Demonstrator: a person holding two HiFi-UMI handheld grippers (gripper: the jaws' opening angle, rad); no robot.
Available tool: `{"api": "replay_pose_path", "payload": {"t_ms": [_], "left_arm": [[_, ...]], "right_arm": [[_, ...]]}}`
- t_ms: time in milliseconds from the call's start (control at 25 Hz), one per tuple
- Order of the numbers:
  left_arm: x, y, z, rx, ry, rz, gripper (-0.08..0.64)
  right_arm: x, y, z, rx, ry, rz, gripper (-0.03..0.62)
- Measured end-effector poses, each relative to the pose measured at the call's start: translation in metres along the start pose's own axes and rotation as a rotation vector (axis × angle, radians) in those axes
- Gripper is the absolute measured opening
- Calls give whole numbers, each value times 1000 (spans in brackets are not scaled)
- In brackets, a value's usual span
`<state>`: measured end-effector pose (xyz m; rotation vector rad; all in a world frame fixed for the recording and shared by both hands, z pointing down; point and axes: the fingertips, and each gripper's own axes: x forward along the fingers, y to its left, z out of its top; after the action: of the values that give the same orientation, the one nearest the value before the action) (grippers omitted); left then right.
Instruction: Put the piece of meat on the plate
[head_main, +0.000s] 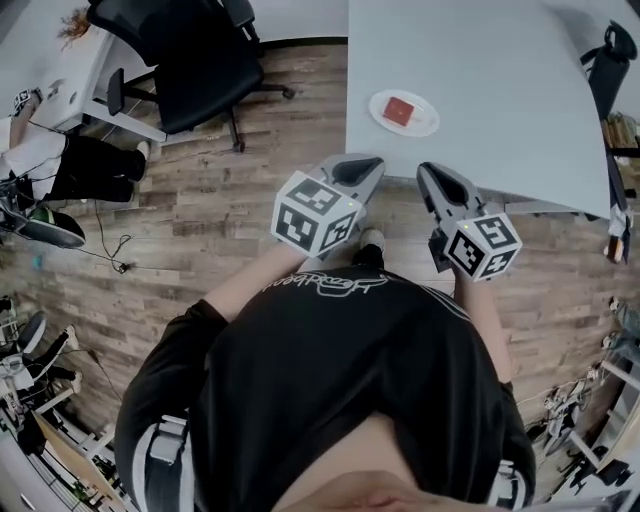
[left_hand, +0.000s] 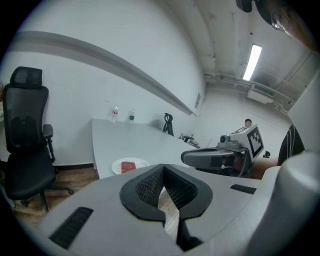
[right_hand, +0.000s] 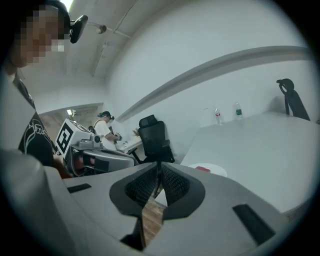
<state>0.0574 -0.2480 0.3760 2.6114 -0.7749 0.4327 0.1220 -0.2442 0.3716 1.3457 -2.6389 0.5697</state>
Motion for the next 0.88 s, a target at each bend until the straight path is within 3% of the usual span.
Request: {"api": "replay_pose_path", "payload": {"t_ms": [560, 880], "left_arm": [[-111, -42, -58, -7, -9, -8, 8], [-149, -66, -72, 12, -29, -16, 8]], "right_arm": [[-47, 114, -45, 13, -29, -8, 26], [-70, 151, -55, 1, -43, -17, 26]]}}
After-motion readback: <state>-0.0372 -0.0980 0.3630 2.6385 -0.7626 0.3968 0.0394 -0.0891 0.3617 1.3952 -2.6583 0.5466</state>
